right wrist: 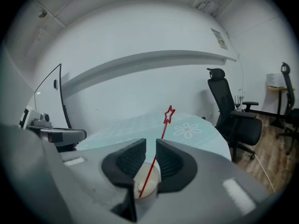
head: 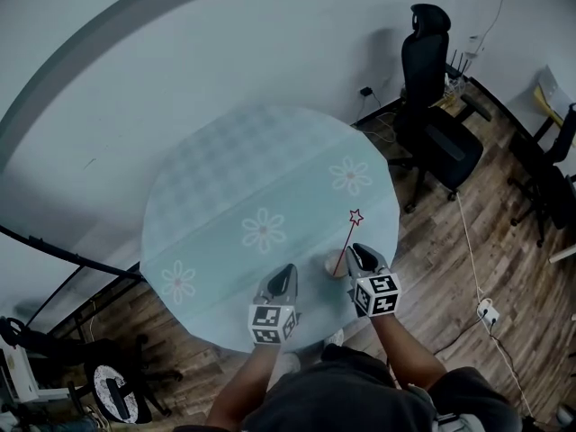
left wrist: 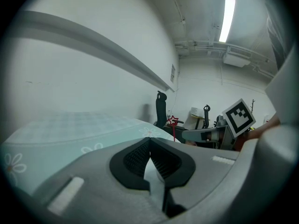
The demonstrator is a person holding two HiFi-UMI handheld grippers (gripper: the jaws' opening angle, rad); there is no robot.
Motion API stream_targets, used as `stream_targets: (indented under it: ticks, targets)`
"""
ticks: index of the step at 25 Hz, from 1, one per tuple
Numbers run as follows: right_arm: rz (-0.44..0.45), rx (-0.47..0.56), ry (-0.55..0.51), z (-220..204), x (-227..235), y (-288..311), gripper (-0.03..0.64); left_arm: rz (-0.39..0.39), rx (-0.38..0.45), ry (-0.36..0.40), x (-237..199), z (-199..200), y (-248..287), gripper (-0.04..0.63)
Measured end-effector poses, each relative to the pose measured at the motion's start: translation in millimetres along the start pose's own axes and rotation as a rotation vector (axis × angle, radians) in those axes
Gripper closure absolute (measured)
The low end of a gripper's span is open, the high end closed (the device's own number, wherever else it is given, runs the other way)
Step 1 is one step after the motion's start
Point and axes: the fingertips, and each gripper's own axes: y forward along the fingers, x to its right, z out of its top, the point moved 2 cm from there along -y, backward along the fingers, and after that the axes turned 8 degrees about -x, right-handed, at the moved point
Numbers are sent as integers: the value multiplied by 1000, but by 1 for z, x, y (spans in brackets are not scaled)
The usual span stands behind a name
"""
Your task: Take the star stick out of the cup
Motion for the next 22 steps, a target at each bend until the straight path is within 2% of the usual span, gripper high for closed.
stream_targets:
  ticks: [7,22]
  targets:
    - [-6,-82,6,-1,12,29,511,21,-12,-7,-8,-2,5,591]
    - [13,-126,-21,-4,16,47,509,39,-15,-4,-13,-1,14,591]
